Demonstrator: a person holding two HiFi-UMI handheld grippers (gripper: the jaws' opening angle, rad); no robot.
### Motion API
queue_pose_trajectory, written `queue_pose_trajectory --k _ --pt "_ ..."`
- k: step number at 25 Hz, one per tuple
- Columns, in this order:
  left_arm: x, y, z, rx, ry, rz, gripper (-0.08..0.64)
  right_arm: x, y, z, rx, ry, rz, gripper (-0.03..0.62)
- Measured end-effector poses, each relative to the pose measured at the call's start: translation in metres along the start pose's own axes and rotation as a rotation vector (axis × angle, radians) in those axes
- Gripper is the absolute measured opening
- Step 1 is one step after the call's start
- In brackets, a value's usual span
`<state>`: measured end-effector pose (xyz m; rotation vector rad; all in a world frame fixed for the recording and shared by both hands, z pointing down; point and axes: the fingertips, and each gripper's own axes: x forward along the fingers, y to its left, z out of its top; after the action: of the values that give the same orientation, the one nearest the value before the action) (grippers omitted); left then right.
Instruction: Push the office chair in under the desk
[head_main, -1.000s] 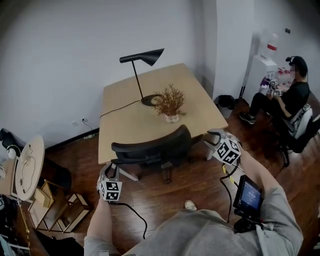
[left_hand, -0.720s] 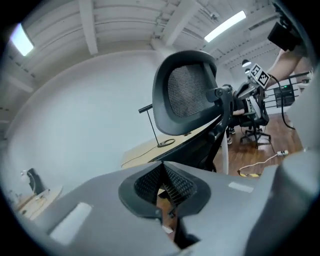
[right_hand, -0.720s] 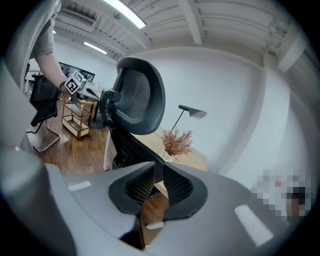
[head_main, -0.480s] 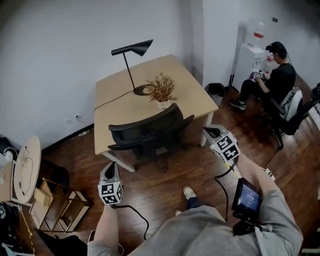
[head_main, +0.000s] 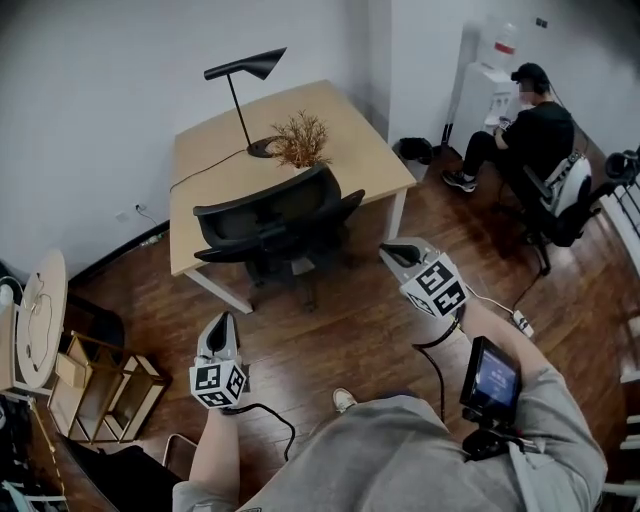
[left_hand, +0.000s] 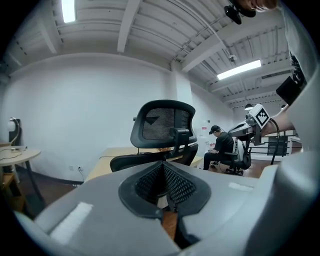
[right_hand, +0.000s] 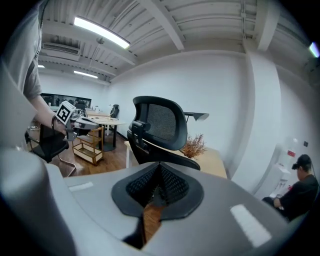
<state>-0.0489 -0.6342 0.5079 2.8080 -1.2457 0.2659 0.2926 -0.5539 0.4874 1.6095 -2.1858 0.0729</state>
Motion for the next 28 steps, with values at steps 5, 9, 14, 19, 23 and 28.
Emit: queue_pose_trajectory --k 5,9,14,19,23,28 --pt "-0.028 -0.044 -0.013 -0.057 0.021 0.013 0.002 -0.031 0.025 -0.007 0.057 -0.032 0.083 0.006" --pt "-0.052 -0.083 -0.019 -0.064 0.033 0.019 0.002 -0.063 0.041 -0.025 0.114 -0.044 0.131 0.006" --pt "-0.082 -0.119 -0.034 -0.086 0.052 0.043 0.002 -0.091 0.054 -0.057 0.177 -0.034 0.157 0.006" --pt "-0.098 -0.142 -0.052 -0.091 0.066 0.052 0.002 -0.103 0.065 -0.074 0.208 -0.033 0.170 0.005" --pt "-0.100 -0.151 -0.054 -0.109 0.064 0.044 0.002 -0.111 0.073 -0.082 0.252 -0.021 0.159 0.005" --pt "-0.092 -0.161 -0.046 -0.106 0.049 -0.009 0.002 -0.114 0.081 -0.076 0.269 -0.023 0.139 0.005"
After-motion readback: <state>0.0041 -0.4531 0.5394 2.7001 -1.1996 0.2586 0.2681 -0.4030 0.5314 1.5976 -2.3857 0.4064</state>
